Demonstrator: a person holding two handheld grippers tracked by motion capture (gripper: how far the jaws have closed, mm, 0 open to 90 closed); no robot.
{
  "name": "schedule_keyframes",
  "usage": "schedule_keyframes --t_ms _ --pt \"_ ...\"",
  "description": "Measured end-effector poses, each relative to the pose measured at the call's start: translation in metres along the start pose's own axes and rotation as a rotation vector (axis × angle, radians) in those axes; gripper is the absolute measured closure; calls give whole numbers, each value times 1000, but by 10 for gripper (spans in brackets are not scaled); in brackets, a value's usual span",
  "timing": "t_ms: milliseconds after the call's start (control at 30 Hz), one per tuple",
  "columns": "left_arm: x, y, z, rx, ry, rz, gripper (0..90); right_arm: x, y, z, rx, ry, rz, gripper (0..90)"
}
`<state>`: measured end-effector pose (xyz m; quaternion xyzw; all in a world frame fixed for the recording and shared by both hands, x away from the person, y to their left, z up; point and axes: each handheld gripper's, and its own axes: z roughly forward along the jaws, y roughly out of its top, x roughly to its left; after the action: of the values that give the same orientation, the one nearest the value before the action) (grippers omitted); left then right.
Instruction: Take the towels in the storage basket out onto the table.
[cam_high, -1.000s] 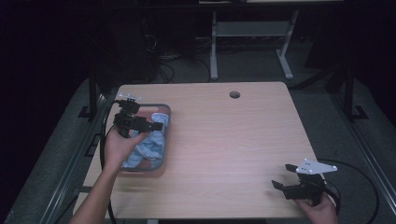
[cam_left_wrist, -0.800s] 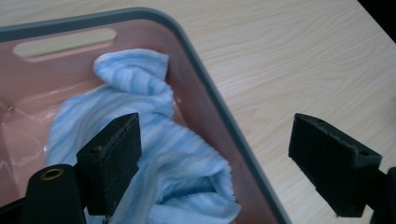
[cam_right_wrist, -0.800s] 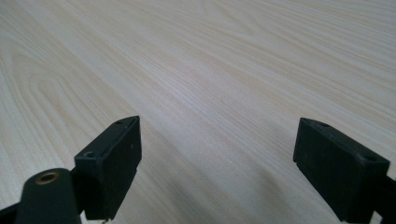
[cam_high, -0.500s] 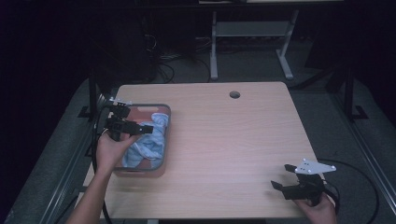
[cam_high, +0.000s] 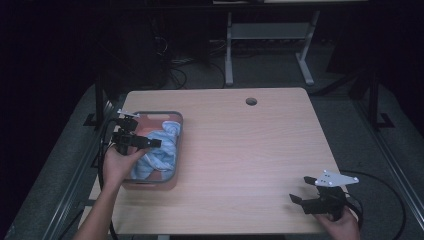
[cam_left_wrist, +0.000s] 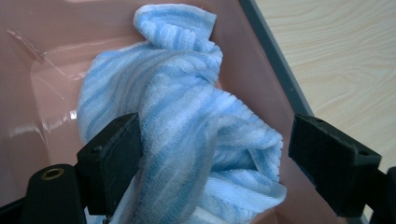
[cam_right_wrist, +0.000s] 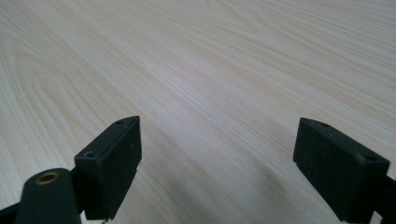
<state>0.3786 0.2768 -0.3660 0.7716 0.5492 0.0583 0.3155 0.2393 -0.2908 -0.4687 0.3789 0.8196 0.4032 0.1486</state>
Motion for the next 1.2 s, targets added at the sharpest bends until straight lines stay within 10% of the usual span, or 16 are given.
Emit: schedule_keyframes --t_ms 1200 --pt "0 -1 31 151 74 19 353 1 0 2 11 9 -12 147"
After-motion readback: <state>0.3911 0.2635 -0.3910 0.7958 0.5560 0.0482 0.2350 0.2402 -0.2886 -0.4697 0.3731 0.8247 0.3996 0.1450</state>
